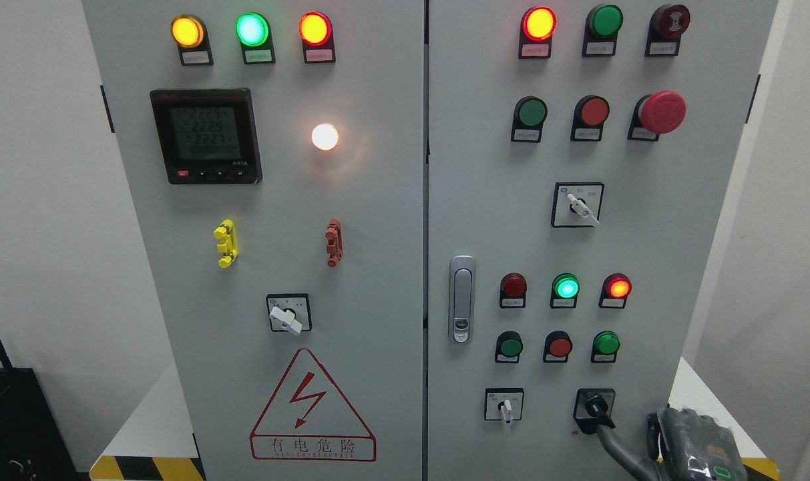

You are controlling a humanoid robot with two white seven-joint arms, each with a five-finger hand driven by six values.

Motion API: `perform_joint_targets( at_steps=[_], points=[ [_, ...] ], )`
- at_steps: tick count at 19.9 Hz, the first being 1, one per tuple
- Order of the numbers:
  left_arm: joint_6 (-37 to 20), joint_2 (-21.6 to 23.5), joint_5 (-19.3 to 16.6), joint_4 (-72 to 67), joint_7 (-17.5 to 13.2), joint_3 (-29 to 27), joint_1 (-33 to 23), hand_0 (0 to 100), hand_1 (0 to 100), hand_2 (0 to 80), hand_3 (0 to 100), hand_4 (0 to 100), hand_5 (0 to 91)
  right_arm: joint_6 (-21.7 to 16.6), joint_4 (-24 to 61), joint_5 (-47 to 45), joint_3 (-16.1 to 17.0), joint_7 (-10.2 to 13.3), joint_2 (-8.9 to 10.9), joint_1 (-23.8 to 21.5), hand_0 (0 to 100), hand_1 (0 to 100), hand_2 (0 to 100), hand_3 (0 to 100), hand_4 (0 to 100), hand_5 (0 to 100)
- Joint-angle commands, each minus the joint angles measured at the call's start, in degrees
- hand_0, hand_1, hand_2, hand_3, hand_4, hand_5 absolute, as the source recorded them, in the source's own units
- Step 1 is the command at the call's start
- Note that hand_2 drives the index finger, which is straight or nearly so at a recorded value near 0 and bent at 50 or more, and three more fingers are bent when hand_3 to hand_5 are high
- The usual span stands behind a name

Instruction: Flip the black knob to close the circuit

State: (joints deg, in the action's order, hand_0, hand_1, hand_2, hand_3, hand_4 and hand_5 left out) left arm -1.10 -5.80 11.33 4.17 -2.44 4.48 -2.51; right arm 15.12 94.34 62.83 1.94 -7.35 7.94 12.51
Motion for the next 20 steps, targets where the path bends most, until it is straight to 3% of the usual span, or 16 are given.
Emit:
perform_joint_targets(
  at_steps=[1, 8, 10, 13, 14, 16, 17, 18, 19, 20],
  points=[
    [0.0, 0.0, 0.0, 0.0, 0.0, 0.0, 0.0, 12, 56, 0.0, 0, 0, 0.0, -0.4, 0.4, 0.1, -2.3, 0.8, -3.11, -1.3, 0, 0, 88, 100, 88, 94],
    [0.0, 0.0, 0.0, 0.0, -0.1, 0.0, 0.1, 12, 56, 0.0, 0, 0, 0.0, -0.1, 0.5, -3.9, -2.4, 1.3, -4.68, -1.9, 0, 0, 87, 100, 88, 94],
    [0.0, 0.0, -0.2, 0.0, 0.0, 0.0, 0.0, 12, 56, 0.0, 0, 0, 0.0, -0.5, 0.8, -10.4, -1.9, 3.4, -5.04, -2.9, 0, 0, 86, 100, 88, 94],
    [0.0, 0.0, 0.0, 0.0, 0.0, 0.0, 0.1, 12, 56, 0.0, 0, 0, 0.0, -5.0, 3.8, -22.4, 3.1, 3.5, -5.13, -6.5, 0, 2, 75, 100, 83, 83],
    [0.0, 0.0, 0.0, 0.0, 0.0, 0.0, 0.0, 12, 56, 0.0, 0, 0, 0.0, -7.6, 4.5, -27.0, 5.3, 3.4, -5.04, -7.9, 0, 3, 68, 97, 78, 75],
    [0.0, 0.0, 0.0, 0.0, 0.0, 0.0, 0.0, 12, 56, 0.0, 0, 0, 0.0, -13.1, 5.7, -36.7, 8.8, 3.0, -5.13, -10.5, 0, 4, 53, 82, 64, 53],
    [0.0, 0.0, 0.0, 0.0, 0.0, 0.0, 0.1, 12, 56, 0.0, 0, 0, 0.0, -15.5, 6.5, -42.2, 10.6, 2.3, -5.04, -12.0, 0, 4, 43, 69, 53, 36],
    [0.0, 0.0, 0.0, 0.0, 0.0, 0.0, 0.0, 12, 56, 0.0, 0, 0, 0.0, -17.4, 7.9, -48.0, 12.0, 0.4, -5.13, -14.0, 0, 4, 34, 57, 44, 27],
    [0.0, 0.0, 0.0, 0.0, 0.0, 0.0, 0.1, 12, 56, 0.0, 0, 0, 0.0, -18.4, 10.0, -54.1, 13.1, -2.5, -5.13, -16.0, 0, 4, 30, 51, 40, 25],
    [0.0, 0.0, 0.0, 0.0, 0.0, 0.0, 0.1, 12, 56, 0.0, 0, 0, 0.0, -18.4, 12.2, -60.2, 14.3, -5.5, -5.13, -18.2, 0, 4, 19, 34, 26, 13]
  ],
)
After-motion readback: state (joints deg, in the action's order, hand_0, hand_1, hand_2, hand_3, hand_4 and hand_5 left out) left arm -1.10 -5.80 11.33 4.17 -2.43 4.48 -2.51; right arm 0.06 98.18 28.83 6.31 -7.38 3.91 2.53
